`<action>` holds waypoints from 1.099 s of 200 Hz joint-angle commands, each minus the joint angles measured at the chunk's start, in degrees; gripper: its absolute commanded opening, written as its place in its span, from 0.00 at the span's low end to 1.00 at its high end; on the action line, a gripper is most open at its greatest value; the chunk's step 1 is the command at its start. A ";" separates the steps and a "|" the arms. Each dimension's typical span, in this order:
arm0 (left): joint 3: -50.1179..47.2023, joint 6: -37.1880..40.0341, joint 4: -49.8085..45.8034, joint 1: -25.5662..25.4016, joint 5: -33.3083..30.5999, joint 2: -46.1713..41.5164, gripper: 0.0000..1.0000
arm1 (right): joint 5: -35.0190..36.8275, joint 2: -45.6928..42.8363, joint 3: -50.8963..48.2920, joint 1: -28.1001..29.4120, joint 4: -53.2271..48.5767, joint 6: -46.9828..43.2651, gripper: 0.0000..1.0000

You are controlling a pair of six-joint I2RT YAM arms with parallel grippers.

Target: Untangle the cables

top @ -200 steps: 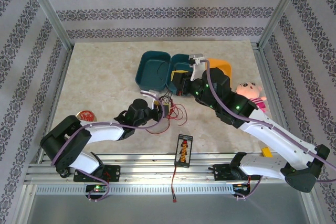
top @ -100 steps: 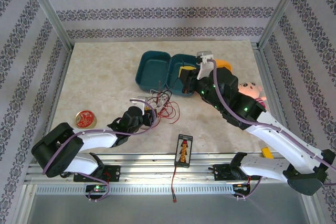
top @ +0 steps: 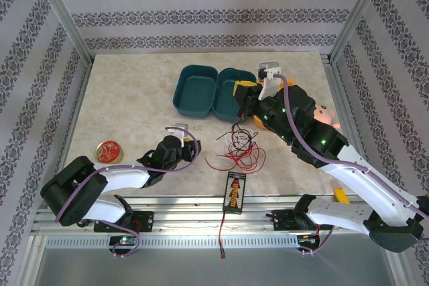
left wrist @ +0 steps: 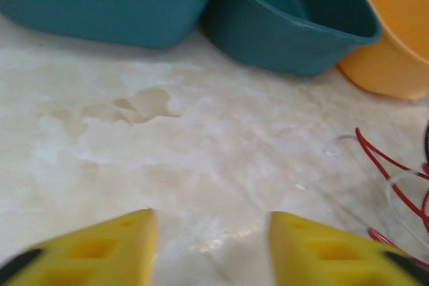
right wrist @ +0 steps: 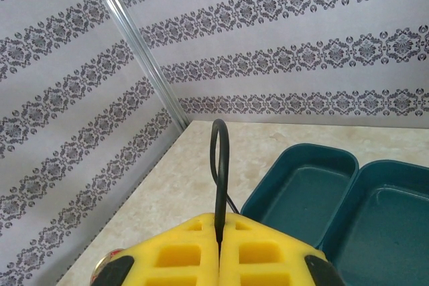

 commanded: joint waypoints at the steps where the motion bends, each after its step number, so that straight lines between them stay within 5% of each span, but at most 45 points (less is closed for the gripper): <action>1: 2.57 4.32 3.31 0.50 7.96 -1.89 0.73 | 0.03 0.99 1.46 0.22 0.96 -0.87 0.00; 19: 3.62 7.40 4.51 -0.22 12.03 -4.16 1.00 | -0.68 2.12 1.94 0.14 1.23 -0.77 0.00; 91: 5.08 13.12 8.05 -1.96 16.25 -4.06 0.99 | -6.65 8.81 6.01 0.04 3.32 0.79 0.00; 150: 6.93 11.61 11.03 -1.96 6.30 1.40 1.00 | -11.26 14.79 12.22 0.99 4.64 1.83 0.00; 169: 5.41 10.27 14.30 -1.96 3.01 2.76 0.86 | -11.75 15.63 12.43 1.01 5.52 2.43 0.00; 197: 2.36 7.40 16.24 -1.83 -2.28 3.26 0.51 | -10.68 15.49 12.16 0.67 5.32 2.34 0.00; 220: -0.07 6.11 17.78 -1.44 -2.85 3.06 0.38 | -9.33 14.53 11.41 -0.02 5.07 1.97 0.00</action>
